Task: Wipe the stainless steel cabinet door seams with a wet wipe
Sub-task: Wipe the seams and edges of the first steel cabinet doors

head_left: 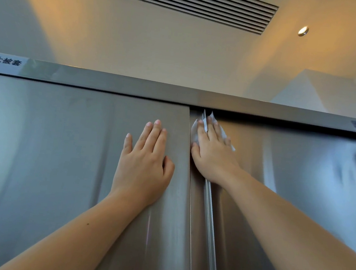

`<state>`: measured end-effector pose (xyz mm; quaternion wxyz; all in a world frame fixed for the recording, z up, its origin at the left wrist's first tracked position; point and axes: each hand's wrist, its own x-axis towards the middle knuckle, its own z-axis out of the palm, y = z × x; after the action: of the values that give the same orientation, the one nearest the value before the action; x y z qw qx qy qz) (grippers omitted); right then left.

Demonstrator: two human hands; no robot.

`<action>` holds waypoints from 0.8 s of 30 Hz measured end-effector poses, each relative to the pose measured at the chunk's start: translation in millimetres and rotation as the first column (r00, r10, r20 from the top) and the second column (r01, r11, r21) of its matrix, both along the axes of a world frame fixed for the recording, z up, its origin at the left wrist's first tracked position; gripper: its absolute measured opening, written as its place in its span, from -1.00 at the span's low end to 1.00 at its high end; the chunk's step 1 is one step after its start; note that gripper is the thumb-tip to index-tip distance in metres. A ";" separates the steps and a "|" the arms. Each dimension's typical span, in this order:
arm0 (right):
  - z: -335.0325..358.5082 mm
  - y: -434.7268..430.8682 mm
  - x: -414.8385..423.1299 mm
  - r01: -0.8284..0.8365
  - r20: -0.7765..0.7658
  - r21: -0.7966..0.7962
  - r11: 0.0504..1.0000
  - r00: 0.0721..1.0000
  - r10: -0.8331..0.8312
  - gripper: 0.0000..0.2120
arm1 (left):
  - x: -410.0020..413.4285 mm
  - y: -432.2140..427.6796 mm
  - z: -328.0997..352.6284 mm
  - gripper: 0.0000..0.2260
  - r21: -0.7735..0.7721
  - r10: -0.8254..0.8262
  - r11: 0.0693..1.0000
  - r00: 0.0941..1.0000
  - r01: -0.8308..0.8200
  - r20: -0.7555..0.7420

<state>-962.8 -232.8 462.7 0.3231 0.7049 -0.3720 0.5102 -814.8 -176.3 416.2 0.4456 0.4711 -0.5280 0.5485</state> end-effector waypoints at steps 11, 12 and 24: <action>-5.9 0.1 -2.4 0.008 -0.043 0.044 0.999 0.999 -0.006 -0.45 | 2.1 -1.3 0.2 -0.48 0.012 0.026 1.000 1.000 -0.026 0.006; -0.4 0.5 -2.5 0.005 -0.040 0.054 0.999 0.999 -0.002 -0.45 | 2.3 -1.0 0.4 -0.48 0.015 0.030 0.999 0.999 -0.030 0.010; -33.2 -5.4 -0.9 0.013 -0.030 0.032 0.999 0.999 -0.012 -0.44 | 2.1 -1.6 0.8 -0.45 -0.005 0.035 0.999 0.999 -0.035 0.015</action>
<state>-963.7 -238.2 429.6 0.3203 0.7151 -0.3799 0.4917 -812.8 -177.9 417.0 0.4328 0.4752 -0.5217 0.5610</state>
